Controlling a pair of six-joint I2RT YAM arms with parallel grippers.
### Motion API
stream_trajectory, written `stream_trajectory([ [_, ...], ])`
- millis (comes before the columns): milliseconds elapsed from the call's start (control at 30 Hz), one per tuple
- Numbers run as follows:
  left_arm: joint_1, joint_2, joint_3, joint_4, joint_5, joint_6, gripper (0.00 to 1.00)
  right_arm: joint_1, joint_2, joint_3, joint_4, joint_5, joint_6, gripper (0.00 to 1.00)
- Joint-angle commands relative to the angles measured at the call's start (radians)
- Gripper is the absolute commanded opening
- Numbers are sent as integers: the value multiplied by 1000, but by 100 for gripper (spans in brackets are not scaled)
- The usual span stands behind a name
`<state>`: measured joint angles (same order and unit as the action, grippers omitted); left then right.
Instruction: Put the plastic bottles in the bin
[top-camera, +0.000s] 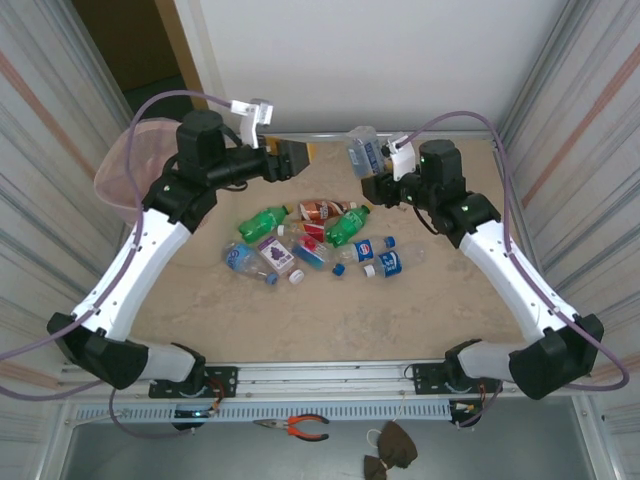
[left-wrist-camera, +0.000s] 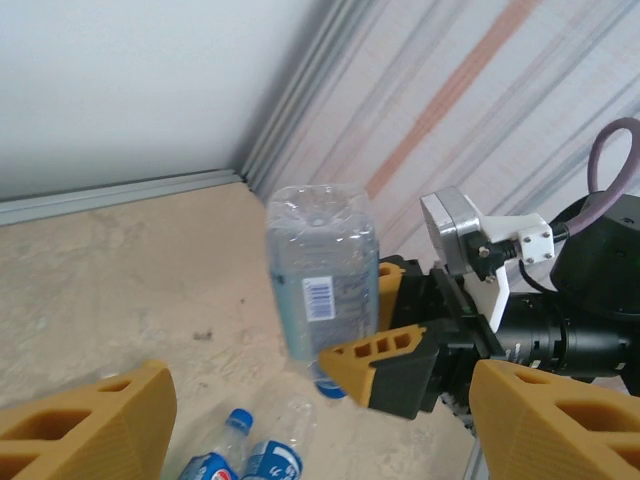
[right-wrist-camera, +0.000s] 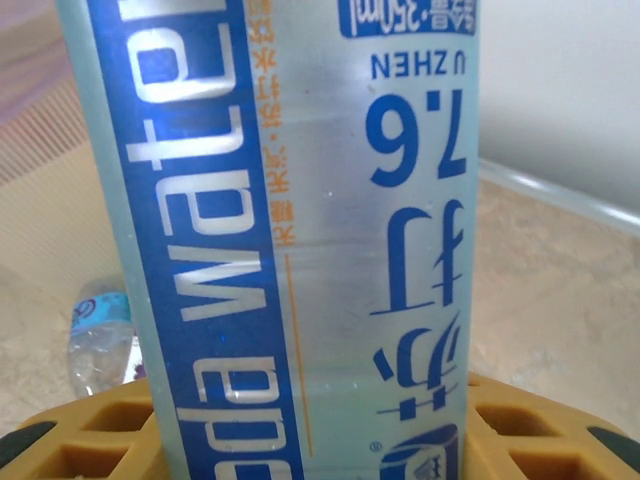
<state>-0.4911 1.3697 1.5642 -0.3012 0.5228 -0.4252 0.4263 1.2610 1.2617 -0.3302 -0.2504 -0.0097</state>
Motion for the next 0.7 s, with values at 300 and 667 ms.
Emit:
stream_trajectory([
  [300, -237, 80, 88, 76, -354, 14, 83, 89, -71, 25, 109, 83, -29, 46],
  [667, -276, 147, 92, 123, -427, -27, 83, 101, -96, 27, 130, 62, 11, 47],
])
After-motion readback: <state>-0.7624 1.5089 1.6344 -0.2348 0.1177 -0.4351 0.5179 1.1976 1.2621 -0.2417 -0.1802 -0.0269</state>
